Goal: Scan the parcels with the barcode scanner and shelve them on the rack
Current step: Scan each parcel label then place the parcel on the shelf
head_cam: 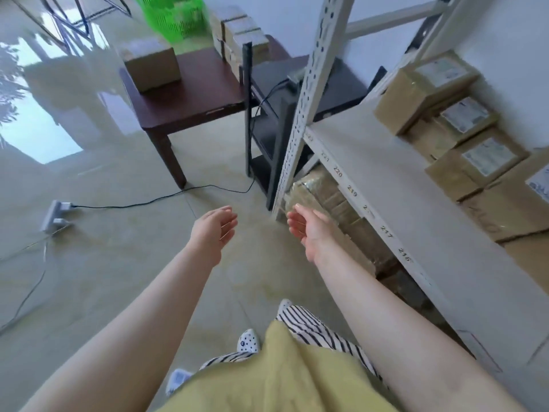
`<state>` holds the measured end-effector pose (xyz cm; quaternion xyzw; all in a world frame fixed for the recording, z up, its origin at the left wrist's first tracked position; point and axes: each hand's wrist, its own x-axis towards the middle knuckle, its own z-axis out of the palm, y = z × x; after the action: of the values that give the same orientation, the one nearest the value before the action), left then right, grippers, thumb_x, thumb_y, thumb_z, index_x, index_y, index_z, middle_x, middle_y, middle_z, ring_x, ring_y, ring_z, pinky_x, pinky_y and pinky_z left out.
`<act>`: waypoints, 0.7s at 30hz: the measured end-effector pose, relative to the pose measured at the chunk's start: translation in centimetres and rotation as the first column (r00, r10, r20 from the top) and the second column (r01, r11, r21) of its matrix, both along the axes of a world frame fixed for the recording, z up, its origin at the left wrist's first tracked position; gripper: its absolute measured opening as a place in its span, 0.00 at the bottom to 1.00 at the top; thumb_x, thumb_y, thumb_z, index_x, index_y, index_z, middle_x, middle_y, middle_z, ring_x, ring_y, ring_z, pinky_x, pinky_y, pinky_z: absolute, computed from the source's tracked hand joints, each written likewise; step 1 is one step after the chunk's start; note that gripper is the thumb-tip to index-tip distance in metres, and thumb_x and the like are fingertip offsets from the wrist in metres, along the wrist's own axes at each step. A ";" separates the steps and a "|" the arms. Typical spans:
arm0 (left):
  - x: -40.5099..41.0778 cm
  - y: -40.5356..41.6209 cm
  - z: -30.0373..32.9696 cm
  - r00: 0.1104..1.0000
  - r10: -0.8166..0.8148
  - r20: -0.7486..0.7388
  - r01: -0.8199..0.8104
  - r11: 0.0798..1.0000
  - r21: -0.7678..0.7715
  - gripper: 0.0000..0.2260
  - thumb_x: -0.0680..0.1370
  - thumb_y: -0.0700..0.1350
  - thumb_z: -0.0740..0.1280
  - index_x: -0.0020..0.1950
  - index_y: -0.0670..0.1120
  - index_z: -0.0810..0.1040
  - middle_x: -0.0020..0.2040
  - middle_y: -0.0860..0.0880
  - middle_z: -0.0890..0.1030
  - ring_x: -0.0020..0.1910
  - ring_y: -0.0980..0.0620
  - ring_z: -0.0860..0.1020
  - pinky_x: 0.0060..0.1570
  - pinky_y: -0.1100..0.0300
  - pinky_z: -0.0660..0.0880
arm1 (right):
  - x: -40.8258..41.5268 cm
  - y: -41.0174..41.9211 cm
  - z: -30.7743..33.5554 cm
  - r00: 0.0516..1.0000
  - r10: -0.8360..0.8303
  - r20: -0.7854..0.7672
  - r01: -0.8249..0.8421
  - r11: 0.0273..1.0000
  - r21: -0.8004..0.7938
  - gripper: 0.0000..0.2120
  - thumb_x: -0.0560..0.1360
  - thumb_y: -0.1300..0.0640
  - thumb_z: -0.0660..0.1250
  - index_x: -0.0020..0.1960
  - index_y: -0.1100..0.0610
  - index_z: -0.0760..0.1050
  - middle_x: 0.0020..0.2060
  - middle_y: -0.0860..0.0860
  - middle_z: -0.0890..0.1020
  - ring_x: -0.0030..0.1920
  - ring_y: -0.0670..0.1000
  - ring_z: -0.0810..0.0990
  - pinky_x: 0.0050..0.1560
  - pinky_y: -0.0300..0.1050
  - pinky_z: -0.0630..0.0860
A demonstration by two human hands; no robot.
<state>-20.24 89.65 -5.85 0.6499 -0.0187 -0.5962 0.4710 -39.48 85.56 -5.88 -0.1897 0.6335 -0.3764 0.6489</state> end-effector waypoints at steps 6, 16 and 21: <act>5.9 -6.8 -1.9 0.985 0.122 -0.118 -0.112 0.990 0.089 0.03 0.82 0.42 0.65 0.53 0.45 0.78 0.46 0.49 0.82 0.44 0.55 0.81 0.44 0.63 0.76 | 6.6 -9.1 -1.5 0.993 0.106 0.051 -0.110 0.991 0.079 0.05 0.78 0.59 0.68 0.52 0.59 0.77 0.37 0.52 0.82 0.33 0.47 0.80 0.35 0.38 0.77; 17.8 -23.2 -1.4 0.971 0.202 -0.128 -0.195 0.979 0.066 0.06 0.82 0.42 0.66 0.57 0.44 0.78 0.47 0.49 0.82 0.44 0.54 0.80 0.48 0.63 0.76 | 19.2 -26.9 -1.6 0.975 0.220 0.029 -0.222 0.968 0.114 0.05 0.79 0.56 0.68 0.50 0.58 0.78 0.39 0.52 0.82 0.37 0.48 0.79 0.38 0.38 0.77; 23.9 -28.2 -1.6 0.958 0.257 -0.130 -0.248 0.965 0.082 0.04 0.83 0.42 0.65 0.50 0.44 0.77 0.46 0.47 0.80 0.44 0.53 0.79 0.49 0.62 0.76 | 25.7 -33.9 -0.9 0.954 0.300 0.023 -0.301 0.946 0.120 0.09 0.79 0.53 0.69 0.54 0.58 0.77 0.41 0.52 0.81 0.39 0.48 0.80 0.44 0.40 0.79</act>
<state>3.62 61.44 -7.44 0.6186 0.1168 -0.5753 0.5222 -13.75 51.70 -6.81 -0.2432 0.6175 -0.2343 0.7104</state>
